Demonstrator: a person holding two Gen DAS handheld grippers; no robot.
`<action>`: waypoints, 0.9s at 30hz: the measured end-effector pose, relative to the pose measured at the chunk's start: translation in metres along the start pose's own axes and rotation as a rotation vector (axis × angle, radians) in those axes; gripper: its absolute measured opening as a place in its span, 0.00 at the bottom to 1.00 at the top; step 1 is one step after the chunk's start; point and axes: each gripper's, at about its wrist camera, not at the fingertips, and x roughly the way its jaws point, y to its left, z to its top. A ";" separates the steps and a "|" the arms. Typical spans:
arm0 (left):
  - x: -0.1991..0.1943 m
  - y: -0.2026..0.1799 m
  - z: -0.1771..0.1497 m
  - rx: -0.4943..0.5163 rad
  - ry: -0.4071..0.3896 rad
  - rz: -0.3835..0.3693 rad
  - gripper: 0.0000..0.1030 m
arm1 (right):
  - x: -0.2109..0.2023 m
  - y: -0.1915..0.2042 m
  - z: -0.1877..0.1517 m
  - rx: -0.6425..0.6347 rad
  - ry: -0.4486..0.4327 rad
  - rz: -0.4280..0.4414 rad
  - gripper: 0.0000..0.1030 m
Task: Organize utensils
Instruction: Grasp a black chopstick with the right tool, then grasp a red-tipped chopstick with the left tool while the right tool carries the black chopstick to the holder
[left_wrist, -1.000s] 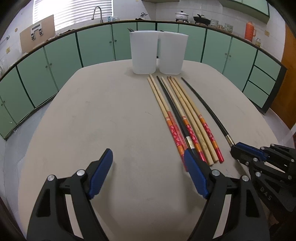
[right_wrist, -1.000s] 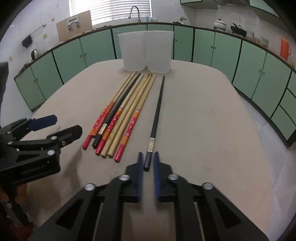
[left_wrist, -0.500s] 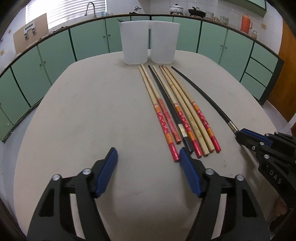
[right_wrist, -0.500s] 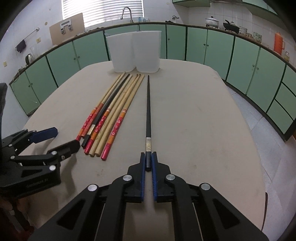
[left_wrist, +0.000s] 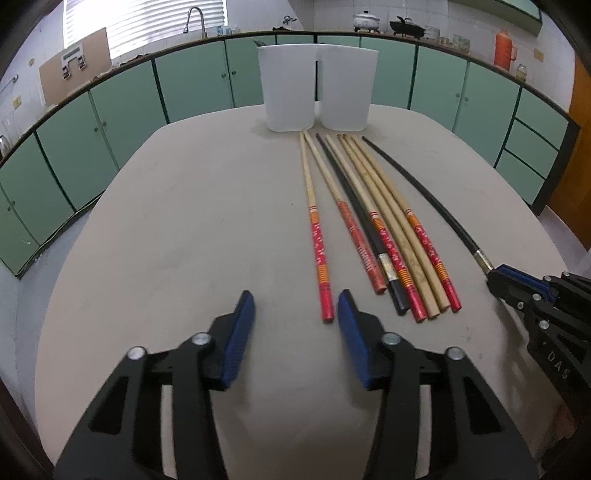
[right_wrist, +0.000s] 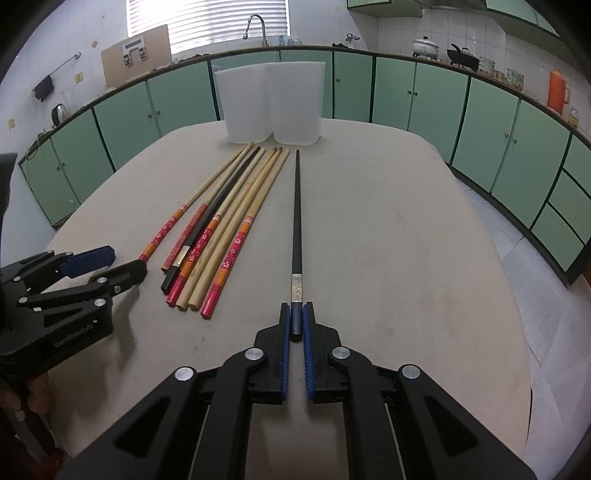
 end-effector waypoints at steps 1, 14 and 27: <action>0.000 -0.002 0.000 0.010 -0.006 0.001 0.31 | 0.000 0.000 0.000 0.003 -0.002 0.001 0.07; -0.030 0.006 0.017 0.035 -0.097 0.002 0.05 | -0.032 -0.011 0.020 -0.010 -0.095 0.007 0.06; -0.114 0.018 0.083 0.063 -0.342 -0.011 0.05 | -0.093 -0.025 0.086 -0.039 -0.272 0.035 0.06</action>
